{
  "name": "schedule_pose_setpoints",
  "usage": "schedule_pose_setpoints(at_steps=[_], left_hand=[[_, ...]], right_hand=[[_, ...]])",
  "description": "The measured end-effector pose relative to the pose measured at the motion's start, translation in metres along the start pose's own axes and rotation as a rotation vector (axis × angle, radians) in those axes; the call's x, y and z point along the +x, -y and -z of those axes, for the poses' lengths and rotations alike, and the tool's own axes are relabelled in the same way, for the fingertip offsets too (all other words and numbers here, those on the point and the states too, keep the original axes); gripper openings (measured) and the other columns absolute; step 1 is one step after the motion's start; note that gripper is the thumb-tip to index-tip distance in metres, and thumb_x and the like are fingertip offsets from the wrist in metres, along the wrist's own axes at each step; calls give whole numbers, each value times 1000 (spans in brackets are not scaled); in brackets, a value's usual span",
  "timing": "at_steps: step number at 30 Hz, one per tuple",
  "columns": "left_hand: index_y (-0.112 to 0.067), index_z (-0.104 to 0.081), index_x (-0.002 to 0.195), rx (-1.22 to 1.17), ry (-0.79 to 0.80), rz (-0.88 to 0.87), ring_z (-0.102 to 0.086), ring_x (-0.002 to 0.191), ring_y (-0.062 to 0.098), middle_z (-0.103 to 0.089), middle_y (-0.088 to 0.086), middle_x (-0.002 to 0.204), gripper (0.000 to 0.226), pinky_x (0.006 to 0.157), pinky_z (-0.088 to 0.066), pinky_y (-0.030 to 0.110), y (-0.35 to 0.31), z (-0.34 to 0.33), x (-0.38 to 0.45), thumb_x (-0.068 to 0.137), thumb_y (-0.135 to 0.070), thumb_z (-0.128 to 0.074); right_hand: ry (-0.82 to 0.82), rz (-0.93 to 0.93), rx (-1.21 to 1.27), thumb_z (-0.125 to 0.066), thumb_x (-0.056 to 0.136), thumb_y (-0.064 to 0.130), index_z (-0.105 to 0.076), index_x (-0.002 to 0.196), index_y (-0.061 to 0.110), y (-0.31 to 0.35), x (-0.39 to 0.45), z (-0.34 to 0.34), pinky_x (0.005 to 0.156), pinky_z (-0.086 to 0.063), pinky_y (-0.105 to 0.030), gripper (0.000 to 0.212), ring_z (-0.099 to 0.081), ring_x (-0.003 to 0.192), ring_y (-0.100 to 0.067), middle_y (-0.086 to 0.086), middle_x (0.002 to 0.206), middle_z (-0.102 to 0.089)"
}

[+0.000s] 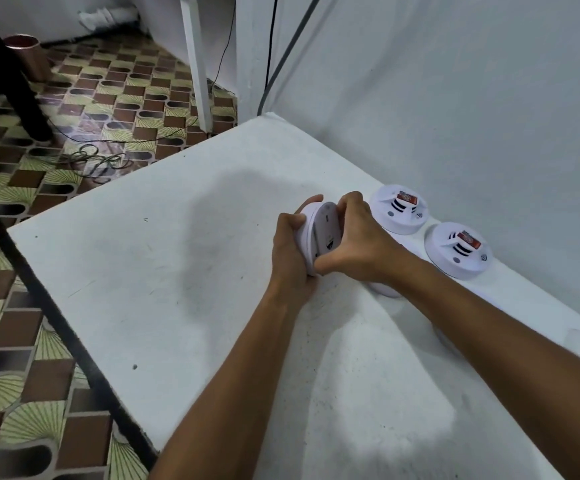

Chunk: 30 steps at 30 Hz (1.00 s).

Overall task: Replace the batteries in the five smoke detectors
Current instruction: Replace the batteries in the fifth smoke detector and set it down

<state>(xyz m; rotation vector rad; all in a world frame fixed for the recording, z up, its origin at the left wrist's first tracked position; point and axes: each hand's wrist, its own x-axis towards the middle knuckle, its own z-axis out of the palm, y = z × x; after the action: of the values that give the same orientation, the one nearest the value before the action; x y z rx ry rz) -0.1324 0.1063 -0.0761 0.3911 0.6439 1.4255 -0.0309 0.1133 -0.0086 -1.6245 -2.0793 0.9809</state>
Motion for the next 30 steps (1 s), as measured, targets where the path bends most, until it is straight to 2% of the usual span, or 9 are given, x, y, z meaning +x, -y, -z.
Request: schedule_pose_setpoints(at_steps=[4, 9, 13, 17, 21, 25, 30], left_hand=[[-19, -64, 101, 38, -18, 0, -64, 72, 21, -68, 8, 84, 39, 64, -52, 30, 0, 1, 1, 71, -36, -47], [-15, -60, 105, 52, -35, 46, -62, 65, 17, -67, 4, 74, 35, 56, -52, 24, 0, -1, -2, 90, -32, -34], [-14, -60, 100, -40, -8, 45, -62, 69, 18, -67, 4, 75, 34, 60, -52, 24, -8, -1, -4, 86, -32, -35], [-13, -59, 102, -156, 50, 49, -67, 72, 21, -68, 9, 81, 38, 61, -55, 27, -15, -2, -8, 80, -34, -37], [-12, -60, 105, -241, 56, 58, -67, 74, 22, -68, 10, 86, 45, 65, -56, 27, -13, -1, -11, 73, -36, -40], [-14, -61, 104, -231, 81, 85, -69, 73, 21, -71, 9, 86, 45, 62, -56, 28, -12, -5, -12, 72, -37, -40], [-16, -60, 106, -164, 89, 107, -69, 70, 20, -72, 9, 84, 40, 61, -57, 28, -7, -6, -11, 85, -34, -32]], right_hand=[[8, 39, -56, -82, 59, 16, -32, 103, 14, -2, 2, 1, 56, -35, -20, 67, -46, 87, -18, -7, 106, -41], [-12, 117, -150, -85, 58, 23, -30, 101, 18, -2, 0, 1, 60, -33, -20, 70, -41, 92, -17, -3, 105, -36], [0, 169, -148, -83, 61, 23, -34, 106, 17, -3, -1, 2, 69, -37, -22, 67, -41, 96, -17, -3, 109, -36], [-48, 135, 78, -88, 57, 19, -43, 110, 19, -3, -2, 0, 70, -44, -20, 70, -50, 95, -16, -3, 111, -47], [-99, 135, -9, -90, 54, 20, -45, 108, 18, 3, -5, -2, 69, -42, -17, 70, -49, 95, -15, -2, 109, -48], [-110, 140, -101, -86, 57, 19, -44, 104, 16, 8, -9, 5, 76, -46, -27, 64, -45, 97, -17, -1, 107, -43], [-133, 134, -96, -82, 59, 17, -43, 104, 15, 1, -15, 5, 73, -45, -24, 59, -47, 94, -16, -3, 107, -45]])
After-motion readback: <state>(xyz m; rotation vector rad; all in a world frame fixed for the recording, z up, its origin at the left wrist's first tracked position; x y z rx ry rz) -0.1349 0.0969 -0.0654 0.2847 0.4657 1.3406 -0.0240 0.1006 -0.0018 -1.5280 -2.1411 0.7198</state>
